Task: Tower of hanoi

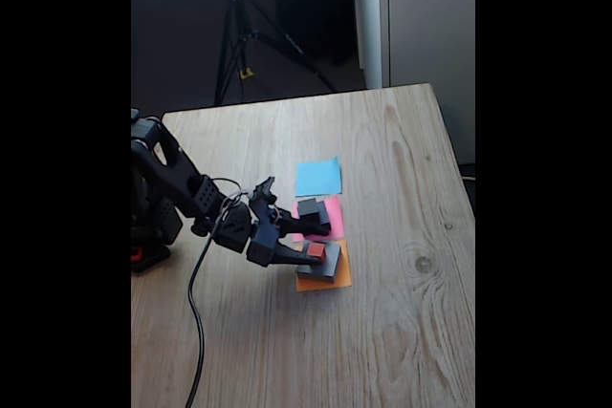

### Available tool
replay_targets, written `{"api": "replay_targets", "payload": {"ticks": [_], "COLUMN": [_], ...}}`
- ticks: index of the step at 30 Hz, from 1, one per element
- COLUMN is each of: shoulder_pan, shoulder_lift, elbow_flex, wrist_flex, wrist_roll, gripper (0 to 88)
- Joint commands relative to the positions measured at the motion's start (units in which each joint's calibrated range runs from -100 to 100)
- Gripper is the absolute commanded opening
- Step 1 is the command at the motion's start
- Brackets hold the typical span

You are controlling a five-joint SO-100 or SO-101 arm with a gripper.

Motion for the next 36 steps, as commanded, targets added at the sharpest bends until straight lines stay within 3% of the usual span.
{"api": "replay_targets", "payload": {"ticks": [1, 36], "shoulder_pan": [-0.63, -1.13], "shoulder_lift": [-0.89, -1.42], "elbow_flex": [-0.96, 1.32], "wrist_flex": [-0.99, -0.59], "wrist_roll": [0.69, 0.69], "gripper": [20.7, 3.0]}}
